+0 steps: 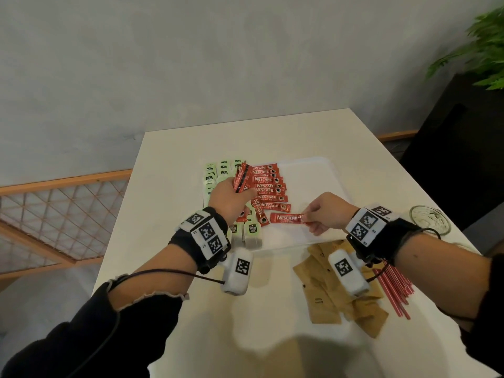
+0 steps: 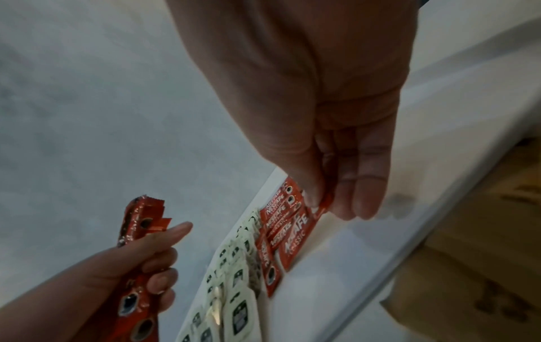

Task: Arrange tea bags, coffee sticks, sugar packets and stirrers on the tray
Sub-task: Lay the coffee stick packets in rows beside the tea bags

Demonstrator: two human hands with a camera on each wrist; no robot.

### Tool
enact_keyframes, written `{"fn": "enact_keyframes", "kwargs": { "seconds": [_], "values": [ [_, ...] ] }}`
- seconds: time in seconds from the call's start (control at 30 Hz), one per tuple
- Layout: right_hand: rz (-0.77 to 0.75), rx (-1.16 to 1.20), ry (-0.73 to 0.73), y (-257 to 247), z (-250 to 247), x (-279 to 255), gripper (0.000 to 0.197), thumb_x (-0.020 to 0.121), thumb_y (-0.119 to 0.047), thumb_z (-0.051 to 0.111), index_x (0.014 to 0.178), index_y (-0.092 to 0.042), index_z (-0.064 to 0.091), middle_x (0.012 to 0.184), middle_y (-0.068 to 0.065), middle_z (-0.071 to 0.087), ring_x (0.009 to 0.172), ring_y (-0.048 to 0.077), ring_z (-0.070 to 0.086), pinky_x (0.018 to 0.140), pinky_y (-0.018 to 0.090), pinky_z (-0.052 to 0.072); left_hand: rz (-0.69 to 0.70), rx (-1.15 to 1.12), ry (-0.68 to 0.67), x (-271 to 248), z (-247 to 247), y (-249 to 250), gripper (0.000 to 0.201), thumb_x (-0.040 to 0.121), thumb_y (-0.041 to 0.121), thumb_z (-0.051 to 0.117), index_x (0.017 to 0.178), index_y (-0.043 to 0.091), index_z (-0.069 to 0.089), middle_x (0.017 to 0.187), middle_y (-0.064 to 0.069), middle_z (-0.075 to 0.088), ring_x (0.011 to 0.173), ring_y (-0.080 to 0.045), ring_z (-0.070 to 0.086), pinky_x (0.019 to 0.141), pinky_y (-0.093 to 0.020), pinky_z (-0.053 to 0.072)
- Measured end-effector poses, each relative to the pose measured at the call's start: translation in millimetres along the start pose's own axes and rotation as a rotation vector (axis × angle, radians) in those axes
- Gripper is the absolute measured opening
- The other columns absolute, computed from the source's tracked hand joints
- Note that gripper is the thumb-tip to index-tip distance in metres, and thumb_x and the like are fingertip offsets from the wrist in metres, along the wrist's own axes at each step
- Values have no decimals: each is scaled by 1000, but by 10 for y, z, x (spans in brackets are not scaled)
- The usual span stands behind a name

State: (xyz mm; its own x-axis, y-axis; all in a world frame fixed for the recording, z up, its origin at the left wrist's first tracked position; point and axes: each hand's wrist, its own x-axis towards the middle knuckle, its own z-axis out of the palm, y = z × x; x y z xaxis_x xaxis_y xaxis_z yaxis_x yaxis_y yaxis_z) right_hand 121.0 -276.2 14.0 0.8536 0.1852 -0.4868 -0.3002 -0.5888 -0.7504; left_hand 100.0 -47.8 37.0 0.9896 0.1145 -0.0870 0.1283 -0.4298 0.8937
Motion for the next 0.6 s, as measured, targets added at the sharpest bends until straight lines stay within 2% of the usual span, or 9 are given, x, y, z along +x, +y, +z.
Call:
{"fn": "enact_keyframes", "kwargs": {
  "seconds": [0.1, 0.23, 0.33, 0.43, 0.53, 0.6],
  "values": [
    [61, -10, 9, 16, 27, 84, 7, 87, -2, 68, 92, 1, 65, 69, 12, 66, 57, 20, 60, 60, 29, 58, 3, 28, 0, 53, -16, -4, 16, 92, 22, 63, 78, 20, 55, 64, 8, 58, 45, -8, 57, 39, -15, 42],
    [87, -19, 39, 17, 93, 242, 18, 86, -4, 70, 93, -5, 53, 72, 16, 67, 57, 22, 62, 59, 33, 58, 10, 11, -14, 114, 20, -28, 17, 92, 22, 63, 76, 21, 56, 60, 10, 56, 47, -11, 58, 40, -16, 41],
    [92, -17, 49, 2, 132, 346, 21, 85, -6, 71, 95, -4, 53, 75, 18, 67, 57, 22, 63, 59, 34, 58, 7, 16, -25, 154, 38, -50, 12, 91, 23, 63, 80, 21, 59, 61, 10, 59, 46, -11, 59, 42, -17, 41],
    [66, -33, 61, -28, 138, 416, 16, 84, -9, 73, 82, -3, 58, 76, 17, 68, 58, 22, 62, 62, 35, 59, -8, 2, -32, 188, 42, -68, 16, 92, 21, 63, 77, 23, 57, 58, 10, 58, 43, -9, 57, 41, -17, 40],
    [34, -86, 82, -55, 138, 482, 22, 84, -20, 75, 78, -1, 64, 75, 15, 69, 59, 21, 63, 65, 35, 60, -26, -19, -33, 205, 35, -82, 17, 92, 21, 63, 77, 24, 55, 57, 12, 58, 41, -7, 56, 40, -16, 40],
    [-6, -160, 183, -61, 151, 511, 33, 81, -35, 76, 84, -7, 58, 79, 9, 67, 63, 18, 61, 62, 33, 55, -35, -20, -37, 217, 30, -109, 15, 92, 21, 63, 79, 24, 56, 59, 12, 59, 42, -7, 56, 40, -16, 41]
  ]
}}
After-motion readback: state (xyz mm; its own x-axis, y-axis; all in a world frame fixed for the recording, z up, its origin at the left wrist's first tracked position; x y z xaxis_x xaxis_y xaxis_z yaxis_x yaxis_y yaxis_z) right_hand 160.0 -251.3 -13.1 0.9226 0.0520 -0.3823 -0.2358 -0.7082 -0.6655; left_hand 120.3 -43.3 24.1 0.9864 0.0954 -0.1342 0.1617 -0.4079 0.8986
